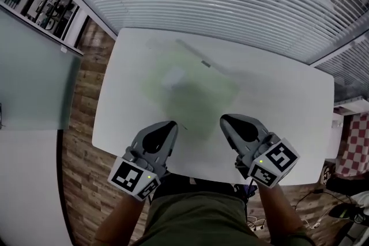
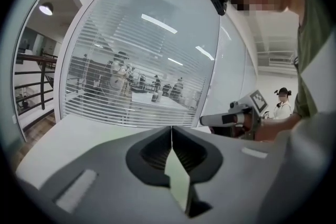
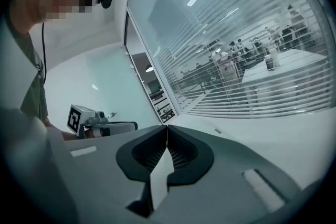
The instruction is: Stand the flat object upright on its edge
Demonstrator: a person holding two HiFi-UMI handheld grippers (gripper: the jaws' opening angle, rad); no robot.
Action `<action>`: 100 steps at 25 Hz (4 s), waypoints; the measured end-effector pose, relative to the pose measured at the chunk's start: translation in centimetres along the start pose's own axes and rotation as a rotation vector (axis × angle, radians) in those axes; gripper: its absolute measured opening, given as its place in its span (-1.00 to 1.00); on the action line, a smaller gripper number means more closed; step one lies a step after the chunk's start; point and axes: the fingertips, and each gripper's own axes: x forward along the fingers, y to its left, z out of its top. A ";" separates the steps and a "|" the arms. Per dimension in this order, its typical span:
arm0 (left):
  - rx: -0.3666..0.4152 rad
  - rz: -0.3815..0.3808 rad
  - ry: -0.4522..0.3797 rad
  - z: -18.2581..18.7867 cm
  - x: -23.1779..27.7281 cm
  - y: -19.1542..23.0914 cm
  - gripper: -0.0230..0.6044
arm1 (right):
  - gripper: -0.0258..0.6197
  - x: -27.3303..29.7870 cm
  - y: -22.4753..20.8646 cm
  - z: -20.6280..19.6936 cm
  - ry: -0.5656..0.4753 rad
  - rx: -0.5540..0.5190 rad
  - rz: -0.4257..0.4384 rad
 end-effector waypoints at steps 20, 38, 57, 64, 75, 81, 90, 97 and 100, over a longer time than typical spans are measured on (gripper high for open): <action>-0.171 0.110 0.036 -5.4 1.0 4.6 -0.78 | -0.81 4.6 -4.0 -1.9 0.149 -0.068 0.030; -0.377 0.157 0.088 -10.5 1.3 9.1 -0.55 | -0.54 10.8 -6.9 -2.2 0.324 -0.179 0.033; -0.570 0.234 0.169 -15.2 2.0 12.3 -0.22 | -0.12 15.8 -12.3 -5.0 0.464 -0.219 0.042; -0.649 0.237 0.179 -16.3 2.6 12.5 -0.08 | 0.08 17.1 -14.3 -5.8 0.518 -0.229 0.065; -0.730 0.198 0.183 -16.9 3.9 11.7 0.13 | 0.24 18.2 -15.8 -8.1 0.624 -0.219 0.140; -0.790 0.202 0.188 -17.4 4.4 11.8 0.22 | 0.29 18.6 -16.3 -8.8 0.693 -0.187 0.191; -0.844 0.215 0.194 -18.1 5.0 12.0 0.22 | 0.29 19.3 -16.6 -9.5 0.737 -0.134 0.247; -0.856 0.223 0.215 -18.3 5.1 12.1 0.22 | 0.29 19.6 -16.5 -10.0 0.772 -0.112 0.293; -0.875 0.224 0.218 -18.4 5.4 11.9 0.21 | 0.28 19.5 -16.7 -10.3 0.775 -0.088 0.300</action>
